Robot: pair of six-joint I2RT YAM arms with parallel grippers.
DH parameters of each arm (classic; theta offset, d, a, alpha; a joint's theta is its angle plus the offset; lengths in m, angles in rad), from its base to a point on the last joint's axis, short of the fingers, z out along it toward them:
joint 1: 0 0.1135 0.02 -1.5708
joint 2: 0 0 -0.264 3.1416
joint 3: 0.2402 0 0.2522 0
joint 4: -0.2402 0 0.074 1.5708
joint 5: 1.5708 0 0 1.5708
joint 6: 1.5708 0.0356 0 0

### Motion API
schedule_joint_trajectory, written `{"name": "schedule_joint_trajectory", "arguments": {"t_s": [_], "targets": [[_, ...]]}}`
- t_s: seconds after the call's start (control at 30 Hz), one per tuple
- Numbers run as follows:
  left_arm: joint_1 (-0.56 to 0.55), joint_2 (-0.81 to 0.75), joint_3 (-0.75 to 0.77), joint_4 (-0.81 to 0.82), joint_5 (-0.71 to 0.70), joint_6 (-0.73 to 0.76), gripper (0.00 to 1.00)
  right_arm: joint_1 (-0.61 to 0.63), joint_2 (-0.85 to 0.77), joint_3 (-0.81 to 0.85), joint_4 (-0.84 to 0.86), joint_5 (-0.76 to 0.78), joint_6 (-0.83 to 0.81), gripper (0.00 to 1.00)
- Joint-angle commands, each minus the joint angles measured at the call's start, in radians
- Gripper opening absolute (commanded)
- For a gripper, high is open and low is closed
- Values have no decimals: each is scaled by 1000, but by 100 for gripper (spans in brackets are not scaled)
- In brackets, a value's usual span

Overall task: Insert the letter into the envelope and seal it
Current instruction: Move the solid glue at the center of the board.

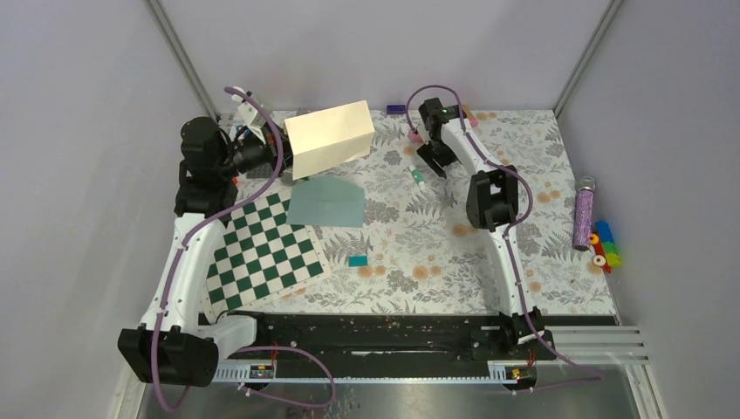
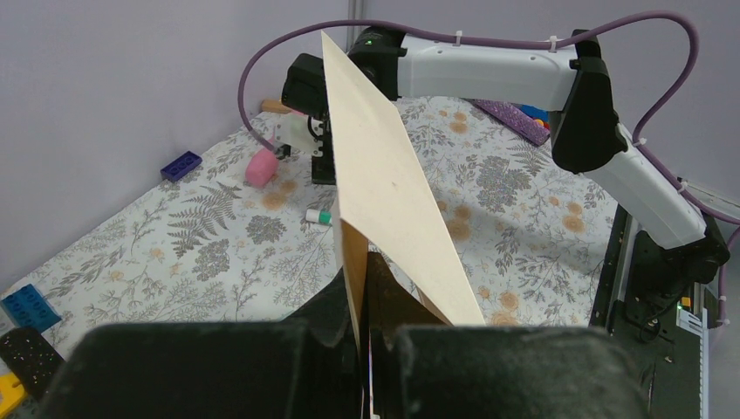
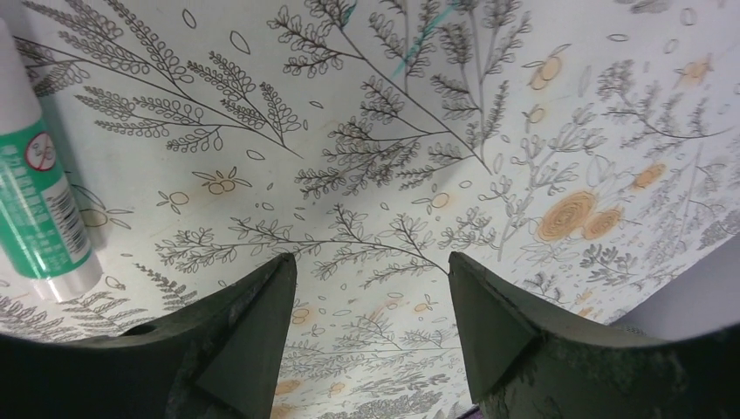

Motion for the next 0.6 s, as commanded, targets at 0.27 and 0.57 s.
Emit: {"name": "schedule_joint_trajectory", "arguments": {"t_s": [0.27, 0.57], "targets": [[6, -21, 3, 59, 36, -13, 0, 1, -140, 14, 41, -26, 30, 72], [6, -21, 4, 59, 39, -13, 0, 0, -131, 26, 44, -21, 33, 72]]}}
